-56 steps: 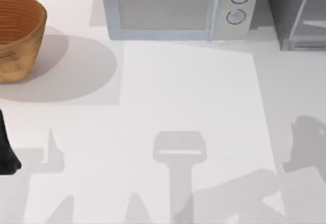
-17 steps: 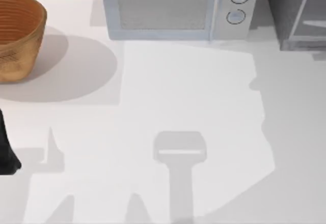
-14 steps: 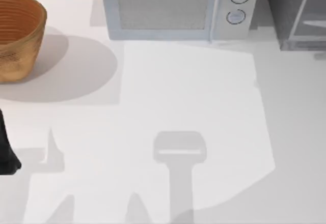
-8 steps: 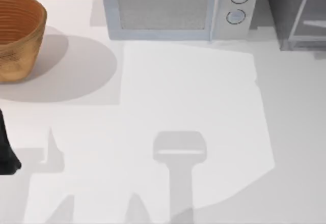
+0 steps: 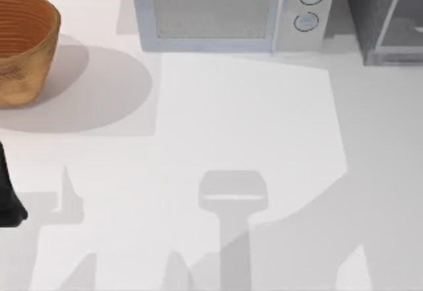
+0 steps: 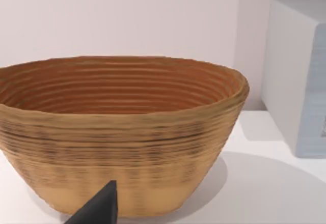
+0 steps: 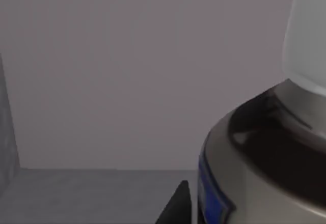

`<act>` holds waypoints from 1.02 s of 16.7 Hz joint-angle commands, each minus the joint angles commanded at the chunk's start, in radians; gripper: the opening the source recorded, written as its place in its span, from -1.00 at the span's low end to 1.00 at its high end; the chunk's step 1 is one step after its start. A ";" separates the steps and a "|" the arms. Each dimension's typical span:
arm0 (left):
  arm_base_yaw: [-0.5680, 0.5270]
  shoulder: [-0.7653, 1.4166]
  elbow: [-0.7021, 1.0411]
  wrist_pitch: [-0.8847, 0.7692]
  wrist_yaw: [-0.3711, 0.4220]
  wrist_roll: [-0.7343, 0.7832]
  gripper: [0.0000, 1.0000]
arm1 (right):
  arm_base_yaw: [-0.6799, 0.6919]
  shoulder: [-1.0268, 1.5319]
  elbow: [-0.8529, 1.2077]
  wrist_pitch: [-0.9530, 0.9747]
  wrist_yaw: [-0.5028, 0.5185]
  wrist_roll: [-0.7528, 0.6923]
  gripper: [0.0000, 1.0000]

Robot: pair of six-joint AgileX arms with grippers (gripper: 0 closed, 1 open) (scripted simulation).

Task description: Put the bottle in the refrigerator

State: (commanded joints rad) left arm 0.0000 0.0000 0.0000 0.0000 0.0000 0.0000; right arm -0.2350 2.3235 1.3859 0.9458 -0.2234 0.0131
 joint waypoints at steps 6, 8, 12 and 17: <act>0.000 0.000 0.000 0.000 0.000 0.000 1.00 | 0.011 0.052 0.099 -0.061 0.016 0.001 -0.98; 0.000 0.000 0.000 0.000 0.000 0.000 1.00 | 0.011 0.052 0.099 -0.061 0.016 0.001 -0.98; 0.000 0.000 0.000 0.000 0.000 0.000 1.00 | 0.011 0.052 0.099 -0.061 0.016 0.001 -0.38; 0.000 0.000 0.000 0.000 0.000 0.000 1.00 | 0.011 0.052 0.099 -0.061 0.016 0.001 0.36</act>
State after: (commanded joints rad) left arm 0.0000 0.0000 0.0000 0.0000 0.0000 0.0000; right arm -0.2242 2.3754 1.4849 0.8843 -0.2077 0.0137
